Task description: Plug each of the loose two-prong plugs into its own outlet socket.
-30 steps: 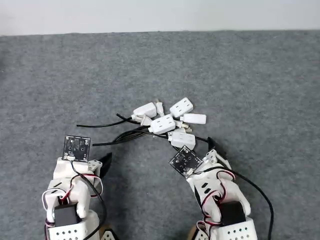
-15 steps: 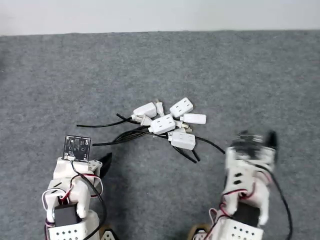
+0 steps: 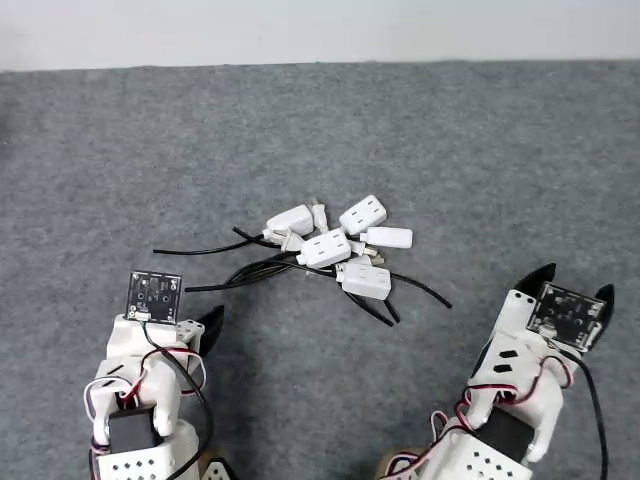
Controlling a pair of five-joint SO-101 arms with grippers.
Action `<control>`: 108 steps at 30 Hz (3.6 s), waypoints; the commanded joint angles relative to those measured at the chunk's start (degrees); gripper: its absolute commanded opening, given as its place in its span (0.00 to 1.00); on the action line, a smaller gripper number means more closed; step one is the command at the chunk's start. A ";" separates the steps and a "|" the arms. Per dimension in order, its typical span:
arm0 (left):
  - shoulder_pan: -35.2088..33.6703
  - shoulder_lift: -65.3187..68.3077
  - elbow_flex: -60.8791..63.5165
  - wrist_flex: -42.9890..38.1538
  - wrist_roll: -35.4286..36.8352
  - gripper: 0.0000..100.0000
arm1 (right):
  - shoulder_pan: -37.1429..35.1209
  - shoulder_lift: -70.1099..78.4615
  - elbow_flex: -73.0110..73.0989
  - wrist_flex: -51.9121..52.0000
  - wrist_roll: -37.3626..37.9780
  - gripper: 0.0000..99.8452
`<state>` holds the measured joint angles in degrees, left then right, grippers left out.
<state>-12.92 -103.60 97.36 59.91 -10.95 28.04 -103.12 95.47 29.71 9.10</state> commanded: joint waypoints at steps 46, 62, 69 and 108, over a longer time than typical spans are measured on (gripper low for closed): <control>0.18 -0.18 -0.92 0.79 0.09 0.25 | -4.35 -0.57 0.97 18.95 -0.53 0.24; 0.18 -0.26 -0.92 -0.35 2.29 0.25 | -4.26 -0.48 0.97 21.67 -0.53 0.24; 0.18 -0.26 -0.92 -0.35 2.29 0.25 | -3.82 -0.31 0.97 21.67 -0.53 0.24; 0.18 -0.26 -0.92 -0.18 2.29 0.25 | -1.89 -0.57 0.97 21.49 1.76 0.20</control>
<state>-12.92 -103.60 97.36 60.44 -9.36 25.32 -103.03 95.47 52.92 10.07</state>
